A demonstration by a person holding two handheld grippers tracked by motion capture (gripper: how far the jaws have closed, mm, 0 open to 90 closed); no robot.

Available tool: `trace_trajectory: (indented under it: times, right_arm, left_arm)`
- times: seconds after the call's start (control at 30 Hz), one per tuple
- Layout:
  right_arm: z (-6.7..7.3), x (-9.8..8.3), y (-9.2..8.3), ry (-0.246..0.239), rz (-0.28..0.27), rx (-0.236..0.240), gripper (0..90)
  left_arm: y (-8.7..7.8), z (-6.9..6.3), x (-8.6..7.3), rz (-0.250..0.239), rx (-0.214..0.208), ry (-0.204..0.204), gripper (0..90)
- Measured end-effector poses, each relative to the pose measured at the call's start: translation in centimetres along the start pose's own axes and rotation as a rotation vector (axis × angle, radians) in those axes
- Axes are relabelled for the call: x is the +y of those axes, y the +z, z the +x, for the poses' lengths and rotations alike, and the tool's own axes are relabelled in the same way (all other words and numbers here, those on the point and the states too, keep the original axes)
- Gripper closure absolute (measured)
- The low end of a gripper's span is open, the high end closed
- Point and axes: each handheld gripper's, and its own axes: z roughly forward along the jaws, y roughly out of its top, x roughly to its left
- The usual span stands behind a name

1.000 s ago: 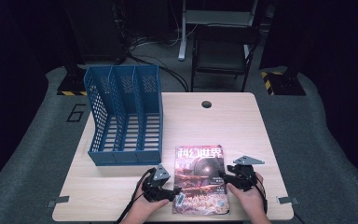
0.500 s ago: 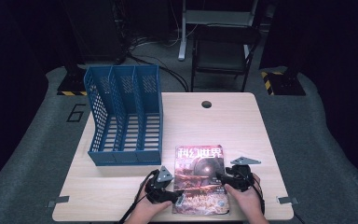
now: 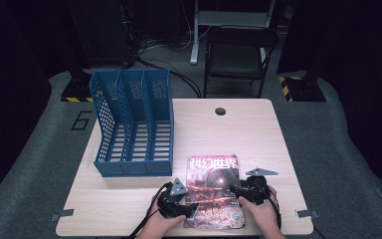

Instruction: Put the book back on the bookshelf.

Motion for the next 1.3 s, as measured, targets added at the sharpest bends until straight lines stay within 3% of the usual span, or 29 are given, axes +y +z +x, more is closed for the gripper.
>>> trace_trajectory:
  times: [0.37, 0.63, 0.73, 0.8, 0.83, 0.87, 1.27, 1.3]
  right_arm:
    - [0.24, 0.06, -0.42, 0.02, 0.024, -0.041, 53.1]
    - [0.02, 0.16, -0.33, 0.05, -0.007, -0.047, 48.4]
    - [0.05, 0.17, -0.17, 0.064, -0.003, -0.047, 48.2]
    - [0.04, 0.15, -0.04, 0.048, 0.0, -0.056, 48.1]
    - [0.27, 0.17, -0.05, 0.069, 0.008, -0.056, 48.0]
    - [0.19, 0.21, 0.01, 0.057, 0.004, -0.051, 47.3]
    - [-0.13, 0.33, 0.01, 0.127, -0.001, -0.007, 44.0]
    - [-0.43, 0.39, -0.12, 0.144, -0.005, 0.014, 44.8]
  left_arm:
    - [0.05, -0.95, -0.3, -0.013, 0.022, 0.002, 34.8]
    - [0.06, -0.86, -0.32, -0.015, 0.016, 0.007, 34.8]
    - [0.07, -0.86, -0.33, -0.016, 0.016, 0.007, 34.9]
    - [0.08, -0.86, -0.35, -0.02, 0.015, 0.008, 34.9]
    - [0.08, -0.87, -0.38, -0.021, 0.015, 0.006, 34.9]
    - [0.08, -0.87, -0.39, -0.022, 0.015, 0.006, 34.9]
    - [0.08, -0.85, -0.38, -0.021, 0.015, 0.01, 34.9]
    - [0.08, -0.86, -0.43, -0.024, 0.016, 0.009, 34.9]
